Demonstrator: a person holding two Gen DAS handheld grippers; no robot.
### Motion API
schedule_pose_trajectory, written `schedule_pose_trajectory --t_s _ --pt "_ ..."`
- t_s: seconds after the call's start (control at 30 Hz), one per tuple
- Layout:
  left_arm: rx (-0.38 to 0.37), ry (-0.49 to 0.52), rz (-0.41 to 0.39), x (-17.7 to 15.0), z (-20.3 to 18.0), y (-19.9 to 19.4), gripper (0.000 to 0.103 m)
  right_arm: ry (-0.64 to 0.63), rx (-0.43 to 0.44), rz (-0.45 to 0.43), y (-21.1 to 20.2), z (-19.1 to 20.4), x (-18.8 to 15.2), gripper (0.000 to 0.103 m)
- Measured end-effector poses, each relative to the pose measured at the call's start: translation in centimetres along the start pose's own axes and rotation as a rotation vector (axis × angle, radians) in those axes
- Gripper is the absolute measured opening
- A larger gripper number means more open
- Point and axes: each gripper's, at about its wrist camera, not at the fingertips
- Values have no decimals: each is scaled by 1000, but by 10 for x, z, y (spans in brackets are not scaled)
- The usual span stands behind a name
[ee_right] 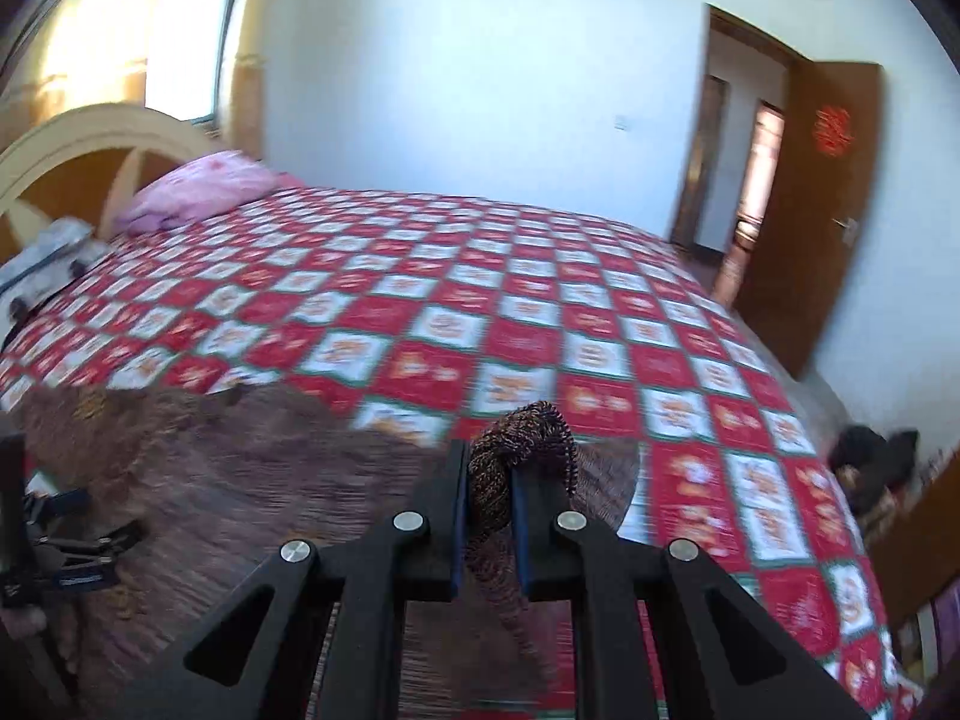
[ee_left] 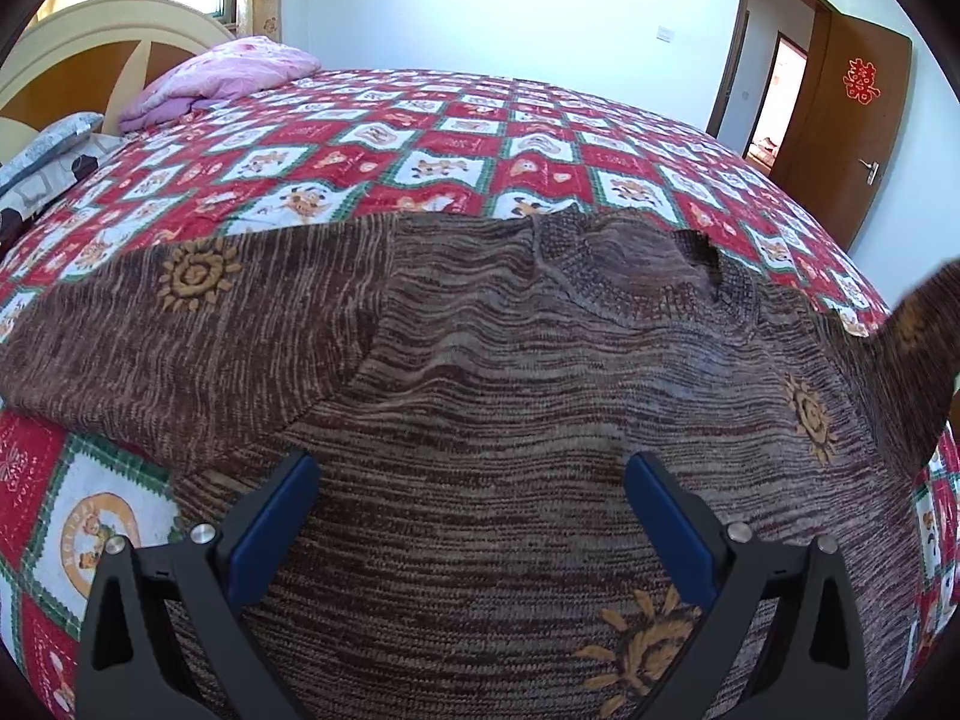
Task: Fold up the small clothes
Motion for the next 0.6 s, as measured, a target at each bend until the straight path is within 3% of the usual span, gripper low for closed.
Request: schedule_pose_trajectory --t_s 0.1,0.17,0.23,0.27,0.43,0.53,0.6 --pt "-5 -5 6 0 1 1 103 -56 96 43 20 51 -18 13" --pt "-1 -5 13 -1 1 2 103 -44 211 107 38 74 -35 18" --pt "-8 -1 14 -1 1 2 103 -6 319 207 54 83 -53 41" --pt "-18 4 14 -2 1 2 103 10 331 234 55 83 -62 42" --pt "-77 40 -4 -3 -2 -4 103 6 291 249 16 37 -97 45" --pt "-91 70 -21 0 -12 -12 103 9 182 210 -13 -2 -111 56" --pt "-115 118 -28 2 -30 -18 103 40 119 160 -28 -24 -122 57"
Point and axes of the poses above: each gripper's, at about its wrist camera, not at the fingertips, and y roughly the way its jaws point, z to its left, x to its top, and after that the axes turned 6 degrees about y, right-handed
